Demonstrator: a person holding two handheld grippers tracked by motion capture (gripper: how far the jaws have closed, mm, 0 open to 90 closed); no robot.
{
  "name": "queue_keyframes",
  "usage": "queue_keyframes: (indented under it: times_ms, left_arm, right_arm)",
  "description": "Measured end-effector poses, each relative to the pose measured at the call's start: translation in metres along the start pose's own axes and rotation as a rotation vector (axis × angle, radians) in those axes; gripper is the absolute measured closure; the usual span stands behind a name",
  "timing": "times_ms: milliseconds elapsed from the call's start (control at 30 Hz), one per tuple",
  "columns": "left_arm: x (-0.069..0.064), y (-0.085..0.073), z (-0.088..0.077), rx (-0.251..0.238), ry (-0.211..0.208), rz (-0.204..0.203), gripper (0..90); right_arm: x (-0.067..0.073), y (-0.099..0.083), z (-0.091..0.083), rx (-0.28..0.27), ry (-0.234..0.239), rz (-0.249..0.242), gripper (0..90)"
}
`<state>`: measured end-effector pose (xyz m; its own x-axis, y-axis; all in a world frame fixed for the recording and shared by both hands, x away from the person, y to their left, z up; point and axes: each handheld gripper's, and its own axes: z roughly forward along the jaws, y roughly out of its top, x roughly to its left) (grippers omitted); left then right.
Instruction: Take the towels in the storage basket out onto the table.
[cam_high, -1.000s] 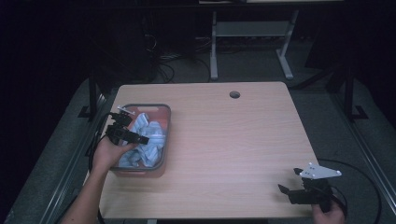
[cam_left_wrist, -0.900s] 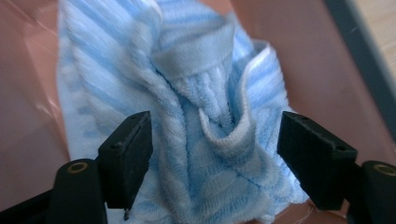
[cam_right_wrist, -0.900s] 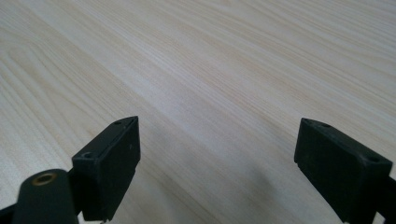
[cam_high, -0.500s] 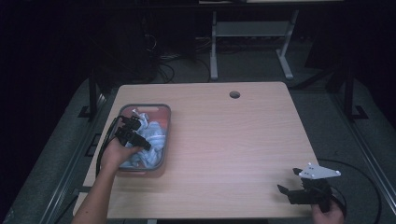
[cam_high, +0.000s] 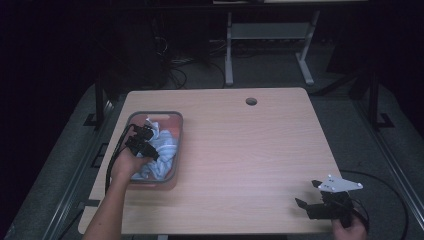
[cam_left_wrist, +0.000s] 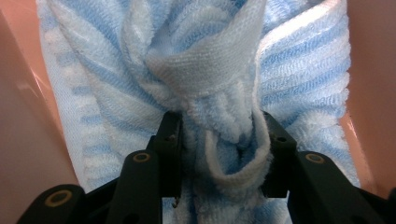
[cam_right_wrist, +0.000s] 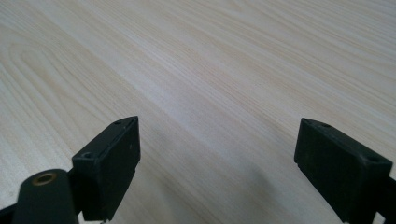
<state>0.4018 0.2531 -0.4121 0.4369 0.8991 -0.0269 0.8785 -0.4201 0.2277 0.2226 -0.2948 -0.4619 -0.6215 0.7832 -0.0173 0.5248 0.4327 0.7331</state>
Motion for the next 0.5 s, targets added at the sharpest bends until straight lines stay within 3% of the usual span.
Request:
queue_keyframes:
  times_ms: [200,300,500]
  left_arm:
    - [0.002,-0.001,-0.002,-0.008,-0.018,-0.020,62.5]
    - [0.008,-0.005,-0.003,-0.031,-0.047,-0.069,63.3]
    - [0.013,-0.012,-0.012,-0.078,-0.087,-0.097,64.9]
  right_arm:
    - [0.000,0.000,0.000,-0.005,-0.005,0.001,13.7]
    - [0.000,0.001,0.000,-0.004,-0.005,0.000,13.7]
    - [0.001,0.001,0.001,-0.004,-0.011,-0.001,13.7]
